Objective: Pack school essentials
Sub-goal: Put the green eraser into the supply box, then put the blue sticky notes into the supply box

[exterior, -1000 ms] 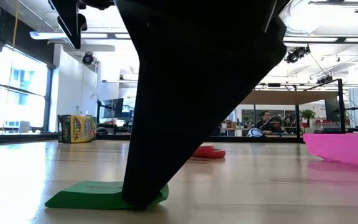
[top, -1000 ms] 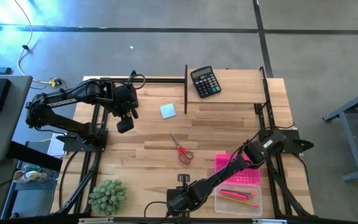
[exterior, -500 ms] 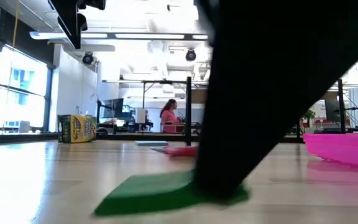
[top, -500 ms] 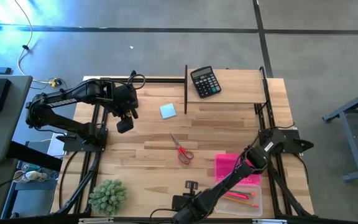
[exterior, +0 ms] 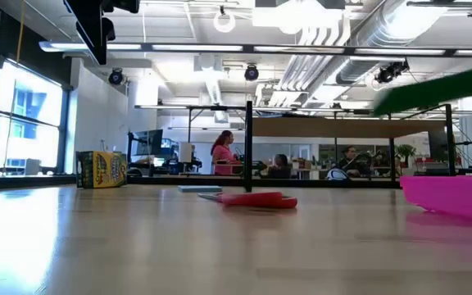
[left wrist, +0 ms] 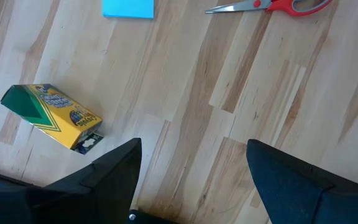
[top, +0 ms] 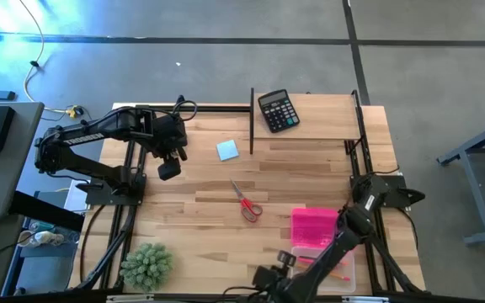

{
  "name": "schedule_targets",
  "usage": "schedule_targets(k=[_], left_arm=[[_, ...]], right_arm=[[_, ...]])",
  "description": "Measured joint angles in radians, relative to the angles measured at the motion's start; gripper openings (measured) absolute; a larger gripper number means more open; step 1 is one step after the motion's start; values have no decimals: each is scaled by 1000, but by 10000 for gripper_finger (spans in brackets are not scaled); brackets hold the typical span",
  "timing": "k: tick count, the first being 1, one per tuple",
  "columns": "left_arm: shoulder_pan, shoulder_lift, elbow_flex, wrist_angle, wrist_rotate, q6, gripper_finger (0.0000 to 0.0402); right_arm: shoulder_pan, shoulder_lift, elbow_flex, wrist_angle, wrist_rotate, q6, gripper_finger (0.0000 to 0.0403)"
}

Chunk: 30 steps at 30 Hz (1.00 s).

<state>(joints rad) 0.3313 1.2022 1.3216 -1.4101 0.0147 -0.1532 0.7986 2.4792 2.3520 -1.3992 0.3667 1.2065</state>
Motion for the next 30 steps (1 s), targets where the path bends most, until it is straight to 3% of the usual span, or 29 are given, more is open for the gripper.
schedule_targets(k=[9,12,21,30], left_arm=[[0,0,0,-6,0,0,280],[0,0,0,-6,0,0,280],[0,0,0,-6,0,-1,280],[0,0,0,-3,0,-1,280]], right_arm=[[71,-29,0,-174,-32,206,22],[90,-41,0,-171,-44,209,22],[152,-50,-43,-172,-211,251,21],[175,-63,-57,-172,-218,313,2]])
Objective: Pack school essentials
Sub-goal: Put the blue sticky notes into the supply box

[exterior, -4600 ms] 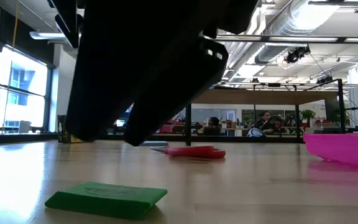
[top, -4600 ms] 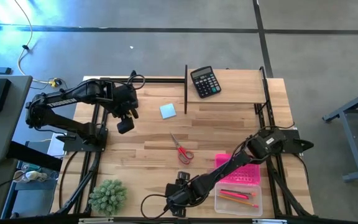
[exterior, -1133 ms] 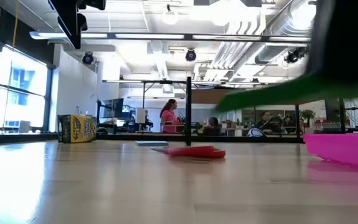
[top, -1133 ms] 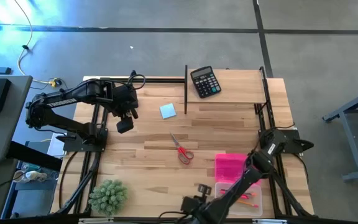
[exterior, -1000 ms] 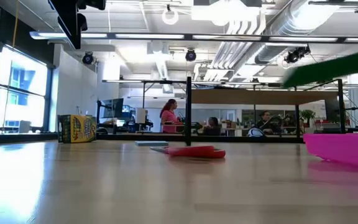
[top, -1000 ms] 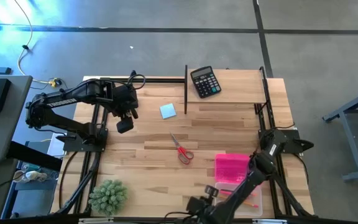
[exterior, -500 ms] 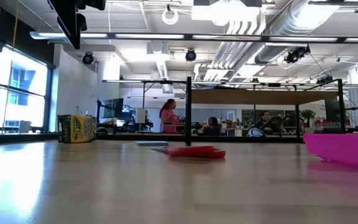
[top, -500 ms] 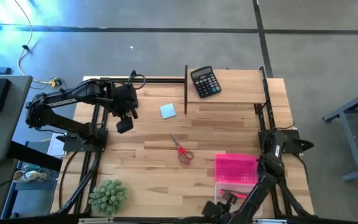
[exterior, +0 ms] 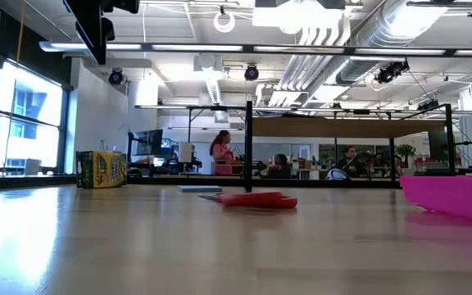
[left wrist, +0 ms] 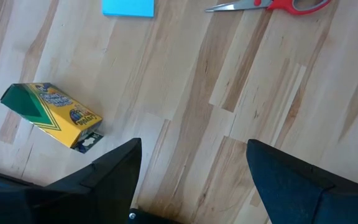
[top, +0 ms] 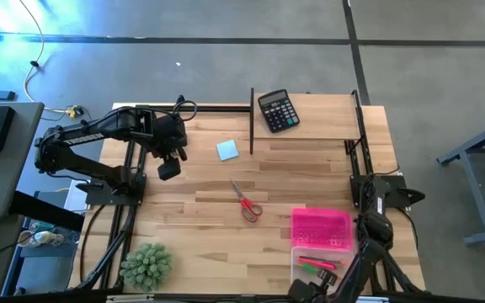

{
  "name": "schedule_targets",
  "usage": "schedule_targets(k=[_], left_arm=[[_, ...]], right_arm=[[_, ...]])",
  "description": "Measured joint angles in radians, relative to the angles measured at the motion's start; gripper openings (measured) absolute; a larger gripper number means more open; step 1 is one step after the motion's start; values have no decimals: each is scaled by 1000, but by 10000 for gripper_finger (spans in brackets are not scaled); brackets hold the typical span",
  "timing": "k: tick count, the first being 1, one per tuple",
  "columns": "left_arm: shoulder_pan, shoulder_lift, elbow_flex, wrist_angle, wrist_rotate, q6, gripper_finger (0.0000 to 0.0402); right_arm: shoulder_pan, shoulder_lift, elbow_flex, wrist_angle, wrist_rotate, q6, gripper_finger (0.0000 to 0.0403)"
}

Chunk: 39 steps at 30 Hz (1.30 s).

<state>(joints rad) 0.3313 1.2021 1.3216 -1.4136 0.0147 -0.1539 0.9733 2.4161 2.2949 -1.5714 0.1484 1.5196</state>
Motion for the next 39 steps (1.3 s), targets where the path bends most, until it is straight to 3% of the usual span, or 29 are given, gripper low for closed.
schedule_targets(k=[11,26,39], left_arm=[[0,0,0,1,0,17,280],[0,0,0,1,0,61,280],[0,0,0,10,-1,180,280]], right_arm=[[-50,-2,25,0,40,52,40],[-220,-116,53,35,336,-6,167],[-403,-293,53,1,537,-217,166]])
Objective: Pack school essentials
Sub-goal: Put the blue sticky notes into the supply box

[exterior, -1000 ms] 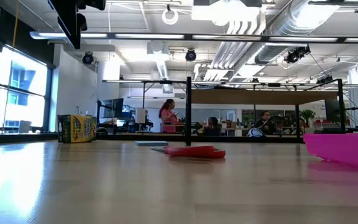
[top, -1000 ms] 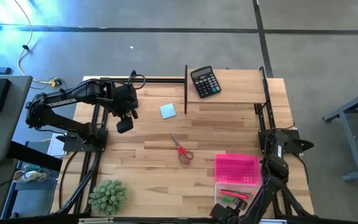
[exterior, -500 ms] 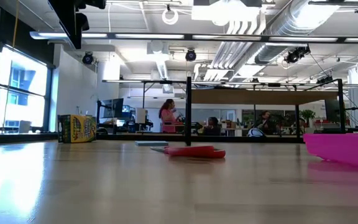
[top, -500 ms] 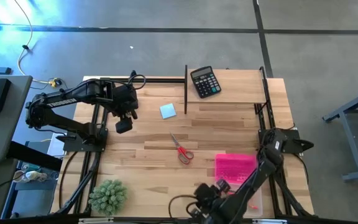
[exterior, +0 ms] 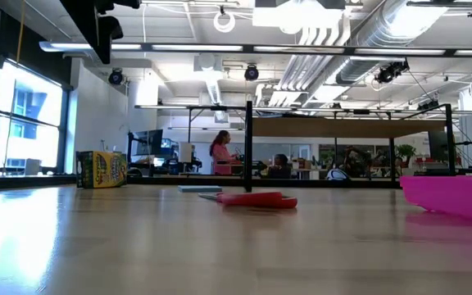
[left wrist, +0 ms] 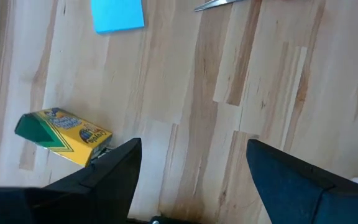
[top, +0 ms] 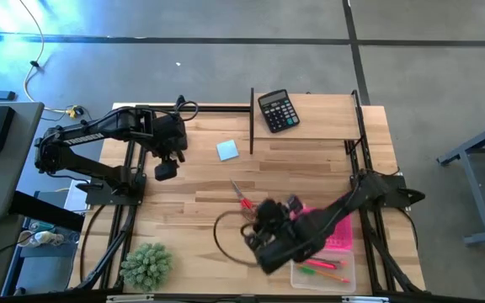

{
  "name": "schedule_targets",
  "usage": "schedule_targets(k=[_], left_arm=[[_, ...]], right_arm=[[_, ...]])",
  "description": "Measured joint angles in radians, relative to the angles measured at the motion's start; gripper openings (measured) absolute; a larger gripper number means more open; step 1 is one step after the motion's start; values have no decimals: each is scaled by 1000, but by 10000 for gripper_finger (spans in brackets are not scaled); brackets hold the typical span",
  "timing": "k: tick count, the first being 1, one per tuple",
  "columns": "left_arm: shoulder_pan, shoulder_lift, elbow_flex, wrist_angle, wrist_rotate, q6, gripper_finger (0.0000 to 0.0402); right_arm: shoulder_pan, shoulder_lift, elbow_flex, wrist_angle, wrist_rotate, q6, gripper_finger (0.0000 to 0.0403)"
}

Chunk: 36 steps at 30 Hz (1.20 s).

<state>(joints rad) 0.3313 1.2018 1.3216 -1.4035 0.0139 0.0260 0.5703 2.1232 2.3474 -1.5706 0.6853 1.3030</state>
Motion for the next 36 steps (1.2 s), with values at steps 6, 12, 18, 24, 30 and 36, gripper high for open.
schedule_targets(k=[6,12,18,24,30,36], left_arm=[[4,0,0,34,-36,12,280],[13,4,0,43,-116,38,280],[72,13,0,79,-108,56,280],[200,32,0,80,-109,-75,280],[346,91,0,84,-104,-160,280],[439,179,0,91,-102,-230,280]], right_arm=[[-85,-74,0,0,8,-78,166],[-167,-118,0,0,0,-177,166],[-248,-145,0,-1,-69,-300,166],[-322,-163,0,-1,-94,-419,166],[-402,-189,0,-1,-123,-516,166],[-482,-239,0,0,-137,-640,166]])
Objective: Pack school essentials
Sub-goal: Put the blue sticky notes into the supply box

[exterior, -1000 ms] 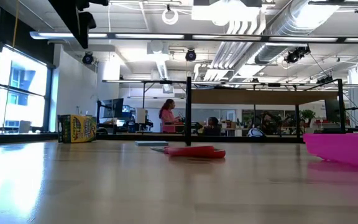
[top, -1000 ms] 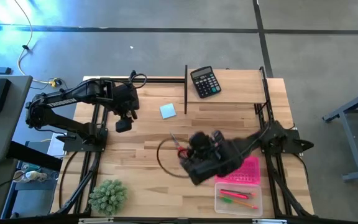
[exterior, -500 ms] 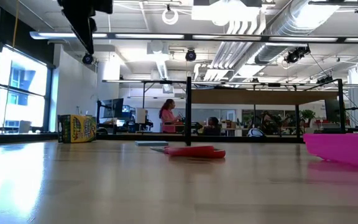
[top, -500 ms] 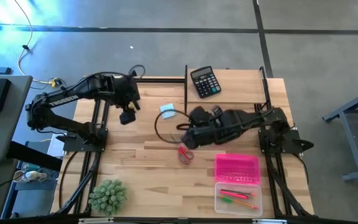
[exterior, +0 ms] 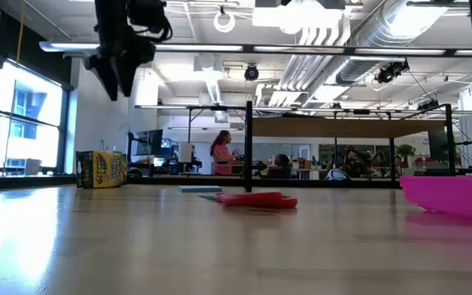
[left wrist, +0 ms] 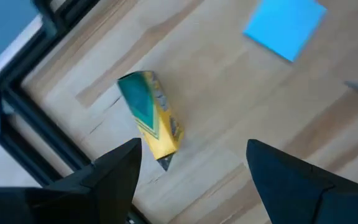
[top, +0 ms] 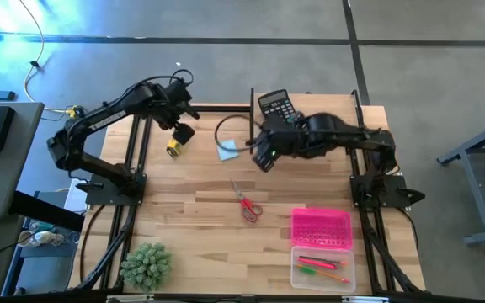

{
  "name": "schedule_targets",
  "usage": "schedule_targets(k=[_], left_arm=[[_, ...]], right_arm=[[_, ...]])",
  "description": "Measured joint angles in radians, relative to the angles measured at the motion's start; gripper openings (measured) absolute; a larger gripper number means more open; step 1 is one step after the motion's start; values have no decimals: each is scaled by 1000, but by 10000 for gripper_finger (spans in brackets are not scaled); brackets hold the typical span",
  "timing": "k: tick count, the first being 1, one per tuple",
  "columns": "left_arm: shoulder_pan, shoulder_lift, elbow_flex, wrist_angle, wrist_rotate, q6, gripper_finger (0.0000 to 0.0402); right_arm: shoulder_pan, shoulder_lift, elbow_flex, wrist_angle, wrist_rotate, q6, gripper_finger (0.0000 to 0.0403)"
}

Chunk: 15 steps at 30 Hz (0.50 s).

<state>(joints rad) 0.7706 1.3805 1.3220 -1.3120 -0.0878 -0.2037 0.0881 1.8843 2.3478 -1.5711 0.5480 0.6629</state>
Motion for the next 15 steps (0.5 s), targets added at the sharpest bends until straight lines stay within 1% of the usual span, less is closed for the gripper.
schedule_targets(k=[3,7,9,12,15], left_arm=[[16,39,0,4,0,-48,280],[19,72,0,76,13,-35,280],[10,82,0,144,49,3,280],[-16,103,0,247,133,61,280],[-45,118,0,321,197,100,280]], right_arm=[[-40,-30,0,0,-2,-72,166],[-92,-64,0,0,-3,-162,166],[-116,-79,0,0,-3,-196,166],[-149,-94,0,0,-2,-244,166],[-174,-103,0,0,-2,-292,166]])
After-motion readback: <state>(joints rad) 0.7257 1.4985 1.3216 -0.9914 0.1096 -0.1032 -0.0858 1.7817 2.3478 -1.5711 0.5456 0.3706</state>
